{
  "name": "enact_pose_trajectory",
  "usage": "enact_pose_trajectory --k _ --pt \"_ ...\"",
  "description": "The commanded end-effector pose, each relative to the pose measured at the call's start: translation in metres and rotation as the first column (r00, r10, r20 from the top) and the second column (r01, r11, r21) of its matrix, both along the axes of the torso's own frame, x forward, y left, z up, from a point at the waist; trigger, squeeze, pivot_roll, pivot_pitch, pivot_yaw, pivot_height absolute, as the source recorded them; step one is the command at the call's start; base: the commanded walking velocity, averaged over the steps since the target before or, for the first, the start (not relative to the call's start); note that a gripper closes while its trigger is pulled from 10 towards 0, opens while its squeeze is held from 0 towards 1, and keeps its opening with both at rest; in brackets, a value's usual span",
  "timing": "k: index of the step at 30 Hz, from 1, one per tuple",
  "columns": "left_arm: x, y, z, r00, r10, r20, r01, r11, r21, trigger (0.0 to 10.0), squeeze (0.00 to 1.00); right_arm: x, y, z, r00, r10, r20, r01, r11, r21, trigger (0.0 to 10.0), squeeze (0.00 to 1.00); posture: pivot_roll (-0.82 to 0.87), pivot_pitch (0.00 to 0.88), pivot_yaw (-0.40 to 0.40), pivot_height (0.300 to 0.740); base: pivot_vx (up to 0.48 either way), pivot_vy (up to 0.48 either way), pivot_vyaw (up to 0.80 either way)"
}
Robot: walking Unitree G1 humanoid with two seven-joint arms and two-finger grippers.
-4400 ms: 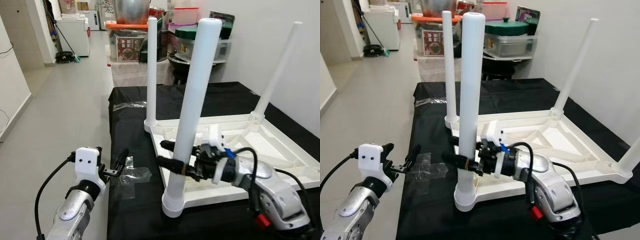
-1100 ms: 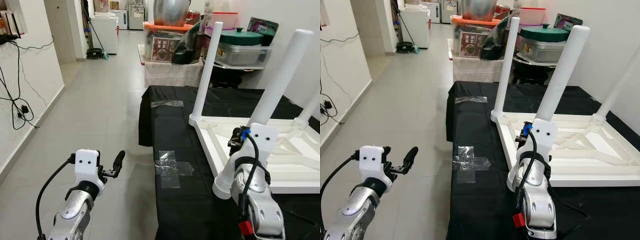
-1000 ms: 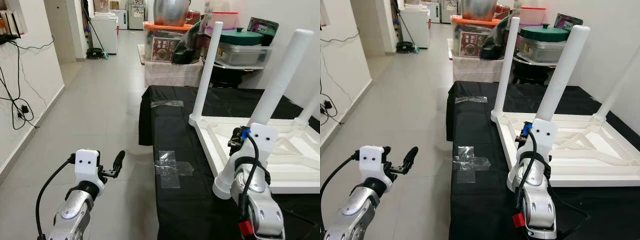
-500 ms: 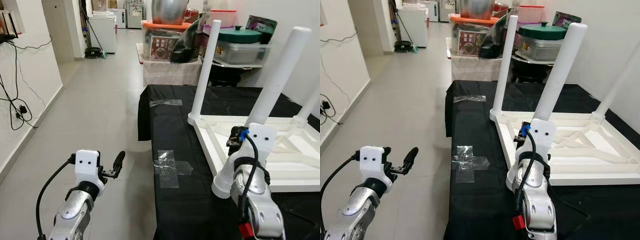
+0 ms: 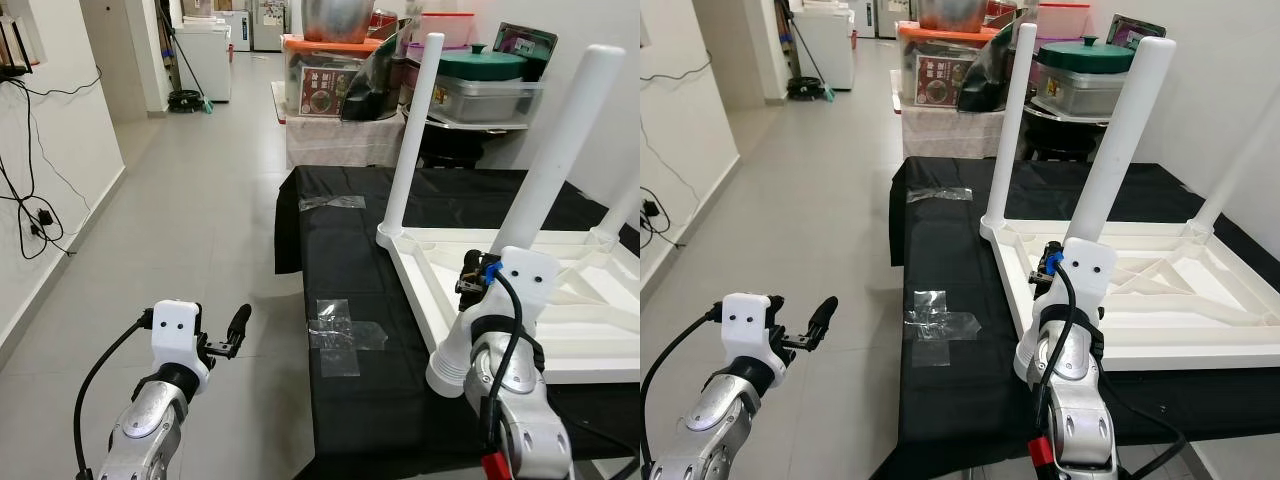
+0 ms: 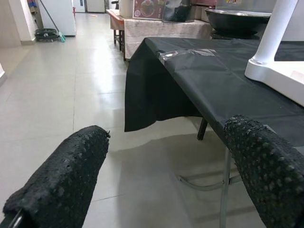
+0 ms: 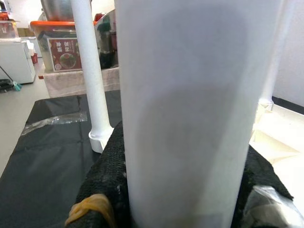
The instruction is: Building children table
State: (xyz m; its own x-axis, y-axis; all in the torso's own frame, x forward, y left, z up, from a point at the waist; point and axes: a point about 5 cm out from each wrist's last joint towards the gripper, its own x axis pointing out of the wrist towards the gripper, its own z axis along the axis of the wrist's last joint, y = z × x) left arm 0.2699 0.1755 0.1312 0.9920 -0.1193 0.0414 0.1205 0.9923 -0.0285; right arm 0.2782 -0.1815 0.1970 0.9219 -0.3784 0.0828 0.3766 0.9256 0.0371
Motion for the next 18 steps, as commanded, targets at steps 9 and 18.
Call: enact_pose_trajectory --k 9,18 --pt "0.0022 -0.0009 -0.0009 1.0 -0.014 0.001 0.014 1.0 0.002 10.0 0.0 -0.0083 -0.0202 -0.0215 0.99 -0.1 -0.103 0.1 0.995 -0.01 10.0 0.0 0.01 0.0 -0.013 0.74 0.0 0.0 0.0" --pt "0.0033 -0.0016 -0.0005 1.0 -0.02 0.001 0.02 1.0 0.002 10.0 0.0 -0.0089 -0.0203 -0.0193 0.991 -0.1 -0.092 0.1 0.995 -0.002 10.0 0.0 0.01 0.0 -0.009 0.74 0.0 0.0 0.0"
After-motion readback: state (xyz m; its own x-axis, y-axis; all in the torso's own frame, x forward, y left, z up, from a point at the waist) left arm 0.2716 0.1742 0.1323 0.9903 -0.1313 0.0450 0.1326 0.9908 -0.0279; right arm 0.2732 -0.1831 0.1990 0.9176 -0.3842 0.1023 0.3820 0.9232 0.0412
